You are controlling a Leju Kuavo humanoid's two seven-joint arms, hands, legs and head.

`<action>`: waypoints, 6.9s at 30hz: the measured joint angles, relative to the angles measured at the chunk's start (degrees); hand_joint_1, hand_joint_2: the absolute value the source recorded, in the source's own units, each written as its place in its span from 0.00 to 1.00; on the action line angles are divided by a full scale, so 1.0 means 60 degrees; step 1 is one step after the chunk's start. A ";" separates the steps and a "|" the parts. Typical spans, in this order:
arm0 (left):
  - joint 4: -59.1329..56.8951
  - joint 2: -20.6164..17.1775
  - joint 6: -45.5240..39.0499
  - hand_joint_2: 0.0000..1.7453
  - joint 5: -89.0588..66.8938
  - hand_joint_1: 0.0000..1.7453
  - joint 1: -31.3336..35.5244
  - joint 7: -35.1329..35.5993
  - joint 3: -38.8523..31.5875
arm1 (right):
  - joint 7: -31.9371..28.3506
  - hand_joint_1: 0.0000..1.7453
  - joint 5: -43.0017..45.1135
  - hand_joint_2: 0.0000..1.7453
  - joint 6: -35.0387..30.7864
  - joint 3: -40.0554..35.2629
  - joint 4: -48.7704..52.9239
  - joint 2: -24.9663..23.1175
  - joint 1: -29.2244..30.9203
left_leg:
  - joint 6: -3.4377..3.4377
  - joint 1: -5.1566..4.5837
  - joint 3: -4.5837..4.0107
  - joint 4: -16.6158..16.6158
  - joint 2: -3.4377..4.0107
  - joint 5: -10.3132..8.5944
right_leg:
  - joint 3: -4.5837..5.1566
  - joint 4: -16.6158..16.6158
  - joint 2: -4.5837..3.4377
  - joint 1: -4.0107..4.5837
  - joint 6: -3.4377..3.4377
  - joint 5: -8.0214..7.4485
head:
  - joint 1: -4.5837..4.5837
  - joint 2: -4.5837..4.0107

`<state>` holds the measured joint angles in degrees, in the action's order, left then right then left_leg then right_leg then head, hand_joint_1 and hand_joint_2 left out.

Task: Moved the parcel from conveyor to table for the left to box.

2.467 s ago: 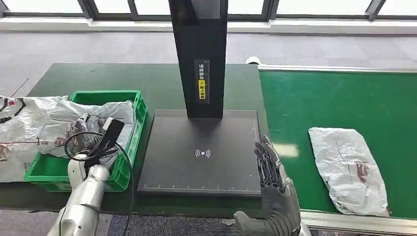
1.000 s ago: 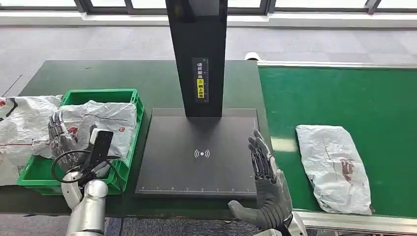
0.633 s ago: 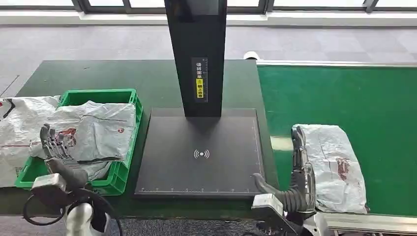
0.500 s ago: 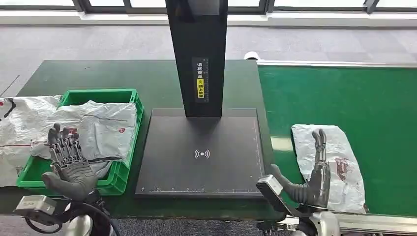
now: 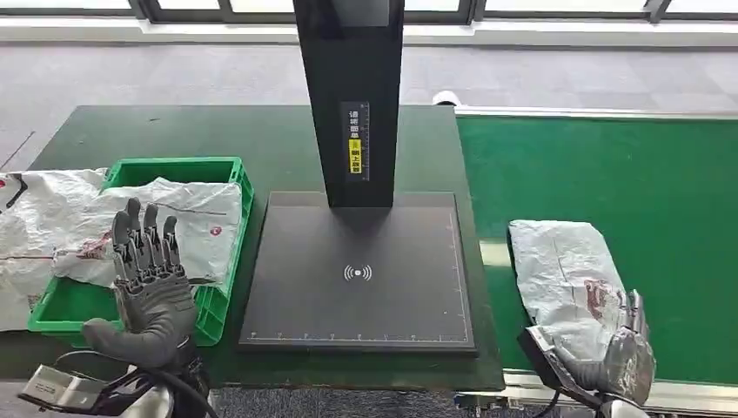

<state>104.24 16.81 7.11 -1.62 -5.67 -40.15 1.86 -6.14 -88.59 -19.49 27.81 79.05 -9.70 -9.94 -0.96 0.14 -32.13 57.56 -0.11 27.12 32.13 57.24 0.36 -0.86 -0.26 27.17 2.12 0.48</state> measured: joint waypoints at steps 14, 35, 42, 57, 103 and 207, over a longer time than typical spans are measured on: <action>0.0164 -0.0091 0.0232 0.00 -0.0233 0.00 0.0001 0.0004 0.0390 | 0.0841 0.00 -0.0167 1.00 0.0651 0.1350 -0.3282 0.0660 0.0624 | 0.0004 -0.0005 0.0003 0.0001 0.0046 0.0003 | 0.0003 -0.0003 -0.0046 0.0000 -0.0012 -0.0010 | 0.0000 0.0000; -0.0037 -0.0175 -0.0153 0.00 -0.0433 0.00 0.0056 0.0004 0.0575 | 0.0422 1.00 -0.0174 1.00 -0.0187 0.1379 -0.5336 0.0918 0.1514 | 0.0114 0.0023 0.0045 0.0045 0.0188 -0.0005 | -0.0074 -0.0093 -0.0185 0.0013 -0.0111 -0.0122 | 0.0000 0.0000; -0.0040 -0.0178 -0.0164 0.00 -0.0434 0.00 0.0056 0.0004 0.0579 | 0.0404 1.00 -0.0174 1.00 -0.0187 0.1379 -0.5445 0.0940 0.1674 | 0.0105 0.0028 0.0032 0.0045 0.0167 0.0005 | -0.0060 -0.0092 -0.0153 0.0024 -0.0095 -0.0106 | 0.0000 0.0000; -0.0066 -0.0182 -0.0197 0.00 -0.0434 0.00 0.0047 0.0004 0.0579 | 0.0128 1.00 -0.0174 1.00 -0.0449 0.1379 -0.5496 0.0911 0.1747 | 0.0092 0.0043 0.0007 0.0042 0.0113 0.0012 | -0.0060 -0.0089 -0.0099 0.0041 -0.0075 -0.0078 | 0.0000 0.0000; -0.0598 -0.0222 -0.1144 0.00 -0.0404 0.00 0.0397 0.0004 0.0841 | -0.3501 1.00 0.6535 1.00 -0.2081 -0.4660 0.1337 0.0481 0.2413 | 0.0072 0.0019 -0.0047 0.0045 0.0069 -0.0027 | -0.0013 -0.0043 -0.0080 0.0014 -0.0074 -0.0085 | -0.0004 0.0000; -0.5906 0.0160 -0.5862 1.00 -0.7597 0.00 0.2241 0.2176 0.1399 | -0.5698 0.00 0.9545 1.00 -0.2908 -0.9775 0.2081 -0.0360 0.1708 | 0.0035 0.0037 -0.0151 0.0047 0.0064 -0.0110 | 0.0125 -0.0039 -0.0074 0.0034 -0.0043 -0.0153 | -0.0004 0.0000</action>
<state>68.80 17.77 -28.07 -47.20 7.78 -27.09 10.25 -40.33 -31.32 -36.94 -30.84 91.54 -11.87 0.31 -0.76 0.36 -33.03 57.84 0.28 26.46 32.88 57.01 -0.08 -0.65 -0.52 26.25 2.10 0.48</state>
